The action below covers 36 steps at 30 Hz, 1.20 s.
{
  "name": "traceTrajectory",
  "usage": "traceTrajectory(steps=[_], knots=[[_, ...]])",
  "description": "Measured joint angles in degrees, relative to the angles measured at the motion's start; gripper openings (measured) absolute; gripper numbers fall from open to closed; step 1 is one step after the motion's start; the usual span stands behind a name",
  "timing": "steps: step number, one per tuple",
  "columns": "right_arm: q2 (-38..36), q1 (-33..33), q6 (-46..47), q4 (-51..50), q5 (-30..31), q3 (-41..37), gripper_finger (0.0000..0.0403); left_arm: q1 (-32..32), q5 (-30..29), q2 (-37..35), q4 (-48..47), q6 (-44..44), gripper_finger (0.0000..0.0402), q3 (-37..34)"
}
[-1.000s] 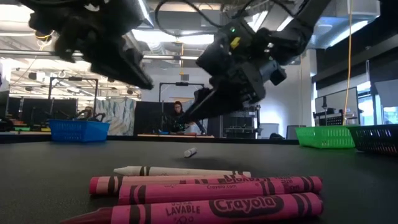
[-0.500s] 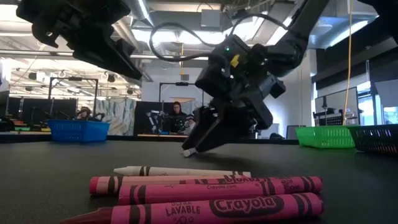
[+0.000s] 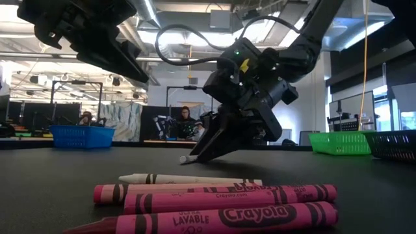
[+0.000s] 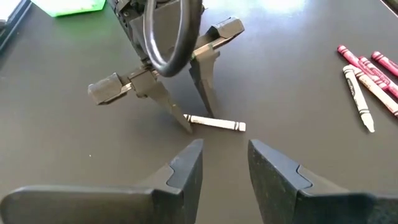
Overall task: Sort crayons
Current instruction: Put the white crayon into the green bin
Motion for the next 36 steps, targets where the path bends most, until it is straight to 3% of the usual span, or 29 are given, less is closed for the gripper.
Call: traceTrajectory(steps=[8,17,27,36], knots=[[0.0,0.0,-1.2,-0.2,0.1,-0.1,0.0068,0.0,0.0,0.0,0.0,-0.1,0.0119,0.0],[0.0,0.0,-1.3,0.3,0.8,-0.1,0.0016,0.0,0.0,0.0,0.0,-0.1,0.0119,0.0],[-5.0,-0.1,-1.4,-4.3,3.9,-0.4,0.0016,0.0,-0.1,0.0,0.0,-0.1,0.0119,0.0],[-14.7,-0.1,0.0,-20.3,10.8,-0.3,0.0019,0.0,-1.3,0.1,0.9,-0.1,0.0119,0.0]])
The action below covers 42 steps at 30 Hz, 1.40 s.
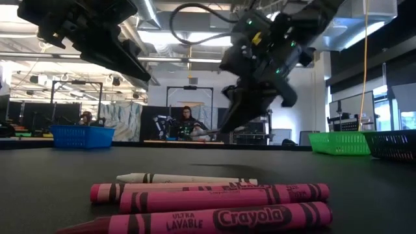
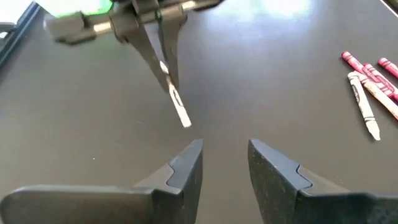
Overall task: Sort crayons
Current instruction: Put the white crayon into the green bin
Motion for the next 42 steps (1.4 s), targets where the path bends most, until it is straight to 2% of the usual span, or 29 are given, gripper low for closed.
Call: traceTrajectory(steps=[7,16,19,30,34,42], knots=[[-8.5,0.0,3.1,-12.0,5.8,0.0,0.0020,0.0,-5.0,1.3,2.5,0.1,0.0119,-0.6],[-20.9,-0.9,9.2,-19.6,12.0,-4.8,0.0021,1.9,-5.7,5.6,18.8,1.5,0.0119,-7.7],[-25.5,-3.2,12.6,-22.6,13.9,-7.1,0.0021,3.0,-5.7,6.8,21.1,1.7,0.0119,-8.6],[-38.9,-18.2,24.3,-35.9,26.5,-12.7,0.0021,5.2,-5.7,7.5,21.4,1.7,0.0119,-8.5],[-39.7,-25.1,27.7,-37.7,29.7,-14.2,0.0021,5.2,-5.6,7.5,21.4,1.7,0.0119,-8.5],[-38.4,-36.1,31.5,-37.5,29.7,-18.1,0.0021,5.2,-5.6,7.5,21.4,1.7,0.0119,-8.5]])
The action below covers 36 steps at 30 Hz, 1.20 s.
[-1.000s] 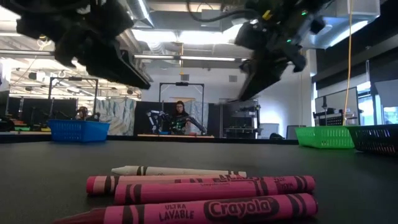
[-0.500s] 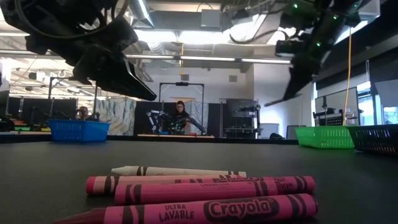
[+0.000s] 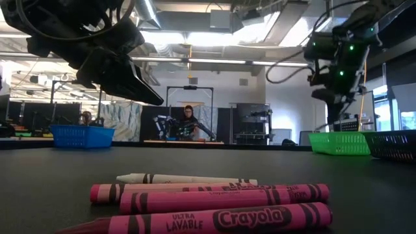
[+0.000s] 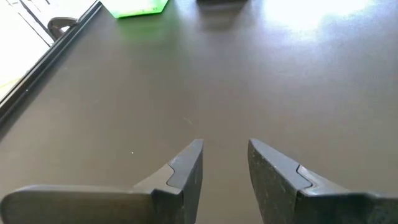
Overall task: Sort crayons
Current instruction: Put the white crayon into the green bin
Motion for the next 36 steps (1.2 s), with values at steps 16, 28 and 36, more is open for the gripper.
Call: traceTrajectory(steps=[16,28,36], knots=[[2.4,-4.1,-1.1,1.8,-1.4,-1.5,0.0147,-0.1,0.0,0.0,0.4,1.5,0.0119,0.0],[1.0,20.6,0.1,17.9,-18.0,0.4,0.0184,-0.2,7.8,1.3,3.8,1.4,0.0119,0.1],[6.8,37.7,0.1,34.8,-18.0,0.4,0.0182,-2.6,12.8,4.0,5.2,-0.1,0.0119,0.1]])
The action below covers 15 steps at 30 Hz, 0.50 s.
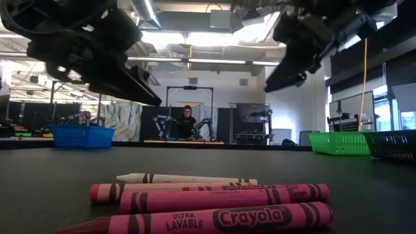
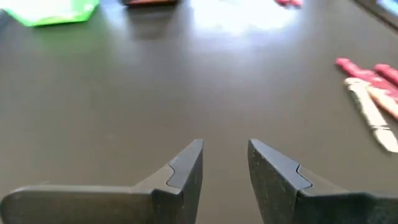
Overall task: Sort crayons
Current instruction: Put the white crayon into the green bin
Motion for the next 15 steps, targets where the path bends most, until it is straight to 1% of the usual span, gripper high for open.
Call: traceTrajectory(steps=[3,9,11,15], knots=[[3.8,5.4,0.0,7.0,0.1,0.0,0.0182,-1.8,1.5,1.1,2.0,-0.3,0.0119,0.0],[13.6,15.1,0.0,22.8,1.6,0.4,0.0182,-5.4,1.5,3.0,4.8,-0.4,0.0119,0.0],[16.9,17.7,0.4,25.2,2.5,1.9,0.0182,-6.4,1.5,3.0,4.9,-1.2,0.0119,0.0],[23.6,22.3,1.9,25.0,5.5,7.9,0.0182,-9.2,1.4,3.0,4.9,-4.4,0.0119,0.0]])
